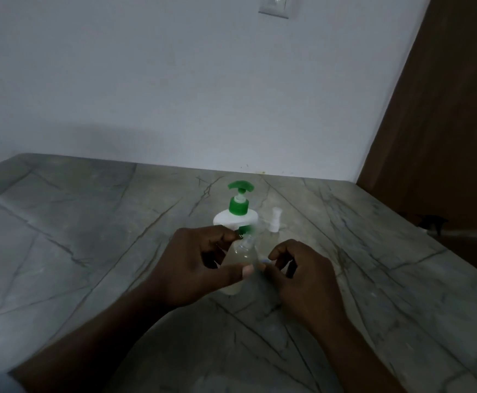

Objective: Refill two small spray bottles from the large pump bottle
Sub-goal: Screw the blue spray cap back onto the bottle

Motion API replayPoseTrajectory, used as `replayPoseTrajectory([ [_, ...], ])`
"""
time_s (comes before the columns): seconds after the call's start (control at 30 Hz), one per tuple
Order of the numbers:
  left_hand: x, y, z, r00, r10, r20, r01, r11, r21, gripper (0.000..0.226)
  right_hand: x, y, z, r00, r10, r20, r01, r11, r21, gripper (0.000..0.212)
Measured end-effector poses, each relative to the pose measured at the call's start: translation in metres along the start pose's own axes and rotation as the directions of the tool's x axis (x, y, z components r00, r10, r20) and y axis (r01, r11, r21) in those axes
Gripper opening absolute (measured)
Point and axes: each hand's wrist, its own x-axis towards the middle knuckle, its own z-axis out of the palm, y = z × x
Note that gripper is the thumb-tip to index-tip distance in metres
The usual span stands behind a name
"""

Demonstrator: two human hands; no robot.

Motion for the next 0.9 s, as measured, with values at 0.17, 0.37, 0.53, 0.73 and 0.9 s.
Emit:
replayPoseTrajectory([
  [0.17, 0.000, -0.001, 0.005, 0.995, -0.028, 0.094, 0.018, 0.995, 0.103, 0.043, -0.002, 0.007, -0.001, 0.994, 0.082, 0.070, -0.074, 0.991, -0.108, 0.026],
  [0.37, -0.002, -0.006, 0.008, 0.993, -0.029, 0.112, 0.011, 0.988, 0.153, 0.029, -0.001, 0.009, 0.002, 0.977, 0.161, 0.136, -0.137, 0.975, -0.175, 0.028],
  [0.53, -0.002, -0.007, 0.010, 0.990, -0.050, 0.131, 0.027, 0.985, 0.173, 0.029, 0.000, 0.009, 0.001, 0.974, 0.152, 0.166, -0.112, 0.966, -0.231, 0.018],
  [0.73, -0.002, -0.017, 0.014, 0.985, -0.091, 0.145, 0.057, 0.974, 0.220, 0.048, -0.001, 0.008, -0.002, 0.987, 0.129, 0.100, -0.111, 0.979, -0.172, 0.018],
  [0.9, -0.001, -0.017, 0.013, 0.984, -0.096, 0.149, 0.065, 0.978, 0.197, 0.050, 0.004, 0.004, -0.016, 0.965, 0.208, -0.163, -0.176, 0.966, 0.189, 0.012],
])
